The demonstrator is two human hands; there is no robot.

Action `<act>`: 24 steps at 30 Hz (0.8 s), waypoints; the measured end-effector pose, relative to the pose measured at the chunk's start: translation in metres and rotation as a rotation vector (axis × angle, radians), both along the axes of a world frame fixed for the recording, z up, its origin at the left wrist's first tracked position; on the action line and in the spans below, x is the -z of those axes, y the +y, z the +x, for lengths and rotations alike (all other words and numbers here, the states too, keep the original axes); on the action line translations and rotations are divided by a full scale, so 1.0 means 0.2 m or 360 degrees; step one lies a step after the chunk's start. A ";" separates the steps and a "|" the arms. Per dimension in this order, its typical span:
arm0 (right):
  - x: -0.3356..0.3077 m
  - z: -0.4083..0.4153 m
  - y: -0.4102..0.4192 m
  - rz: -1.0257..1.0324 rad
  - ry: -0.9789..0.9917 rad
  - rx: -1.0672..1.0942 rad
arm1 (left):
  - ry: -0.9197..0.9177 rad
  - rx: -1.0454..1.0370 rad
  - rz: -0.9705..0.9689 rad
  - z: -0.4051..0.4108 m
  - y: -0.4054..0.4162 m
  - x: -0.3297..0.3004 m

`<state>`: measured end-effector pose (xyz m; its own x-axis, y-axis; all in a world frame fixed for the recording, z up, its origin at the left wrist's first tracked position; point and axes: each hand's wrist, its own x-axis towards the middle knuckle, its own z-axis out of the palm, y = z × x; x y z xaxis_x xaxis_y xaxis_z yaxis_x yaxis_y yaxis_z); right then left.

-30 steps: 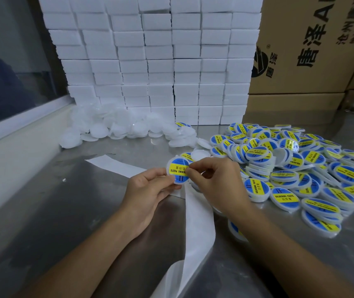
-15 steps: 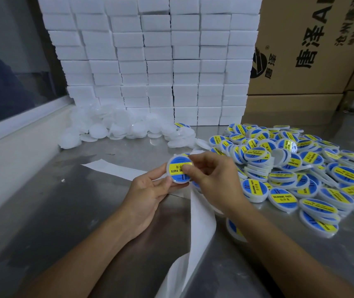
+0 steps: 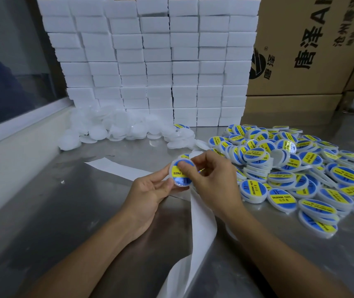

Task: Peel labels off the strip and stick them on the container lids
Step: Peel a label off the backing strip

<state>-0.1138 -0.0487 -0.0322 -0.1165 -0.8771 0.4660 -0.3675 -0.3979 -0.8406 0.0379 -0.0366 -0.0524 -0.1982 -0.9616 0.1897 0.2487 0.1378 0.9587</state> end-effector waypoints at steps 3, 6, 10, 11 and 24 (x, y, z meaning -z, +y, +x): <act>0.01 0.01 0.02 0.0031 0.0141 0.0141 | -0.0139 -0.0062 -0.0044 0.00 0.00 0.03; 0.00 -0.01 0.01 0.0026 0.0013 0.0055 | -0.0169 -0.0091 -0.0042 -0.01 -0.01 0.02; 0.01 -0.03 0.00 0.0025 -0.0050 -0.0181 | -0.0042 -0.0119 0.0024 0.01 -0.02 0.02; 0.01 -0.03 0.00 0.0043 -0.0006 -0.0263 | 0.0011 -0.0131 0.0051 0.01 -0.02 0.02; -0.01 -0.03 -0.01 0.0066 -0.0215 -0.0237 | -0.0085 -0.0122 0.0004 0.00 -0.01 0.02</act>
